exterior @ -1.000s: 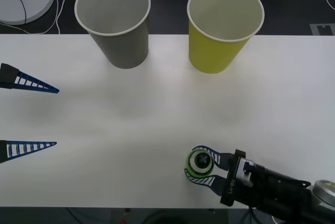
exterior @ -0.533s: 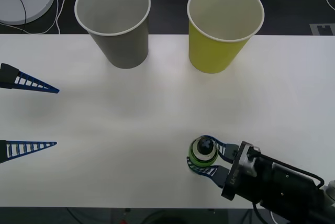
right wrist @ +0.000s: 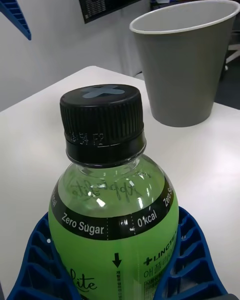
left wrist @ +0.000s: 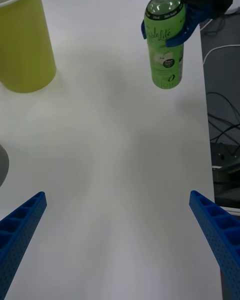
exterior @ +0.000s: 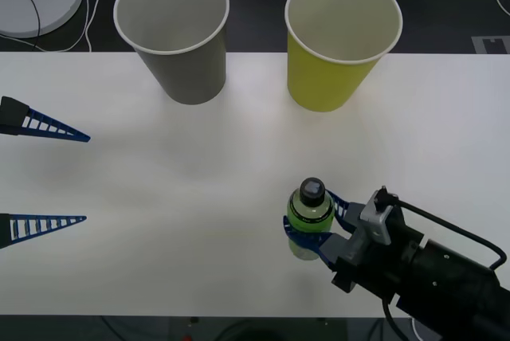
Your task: Put the can into the green bin and the plastic bottle into the gray bin
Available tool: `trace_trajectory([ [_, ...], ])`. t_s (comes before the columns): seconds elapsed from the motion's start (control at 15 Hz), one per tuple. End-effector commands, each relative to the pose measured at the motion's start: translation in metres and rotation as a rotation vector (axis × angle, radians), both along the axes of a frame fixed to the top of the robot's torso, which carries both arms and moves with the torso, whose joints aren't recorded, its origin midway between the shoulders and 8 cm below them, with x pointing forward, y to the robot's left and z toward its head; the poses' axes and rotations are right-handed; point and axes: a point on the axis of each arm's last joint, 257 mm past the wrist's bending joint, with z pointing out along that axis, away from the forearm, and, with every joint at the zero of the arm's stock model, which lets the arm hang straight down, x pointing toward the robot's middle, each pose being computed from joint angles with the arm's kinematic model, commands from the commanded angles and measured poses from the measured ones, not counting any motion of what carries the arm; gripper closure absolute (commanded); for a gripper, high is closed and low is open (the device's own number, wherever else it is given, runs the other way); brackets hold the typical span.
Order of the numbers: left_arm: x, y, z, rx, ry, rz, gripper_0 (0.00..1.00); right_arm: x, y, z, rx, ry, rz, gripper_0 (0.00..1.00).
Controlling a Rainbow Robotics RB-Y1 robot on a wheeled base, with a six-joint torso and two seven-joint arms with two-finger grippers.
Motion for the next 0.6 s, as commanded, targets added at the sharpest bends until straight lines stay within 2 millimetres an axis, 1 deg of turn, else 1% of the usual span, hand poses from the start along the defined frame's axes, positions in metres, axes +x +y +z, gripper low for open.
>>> trace_trajectory([
  [0.07, 0.0, 0.0, 0.0, 0.0, 0.0, 0.0, 0.0, 0.005, -0.001, 0.013, -0.001, 0.023, -0.037, 1.0],
  [0.33, 0.0, 0.0, 0.0, 0.0, 0.0, 0.0, 0.0, 0.013, -0.003, 0.03, 0.003, 0.067, -0.102, 1.0],
  [0.6, 0.0, 0.0, 0.0, 0.0, 0.0, 0.0, 0.0, 0.015, -0.003, 0.048, -0.017, 0.107, -0.153, 1.0],
])
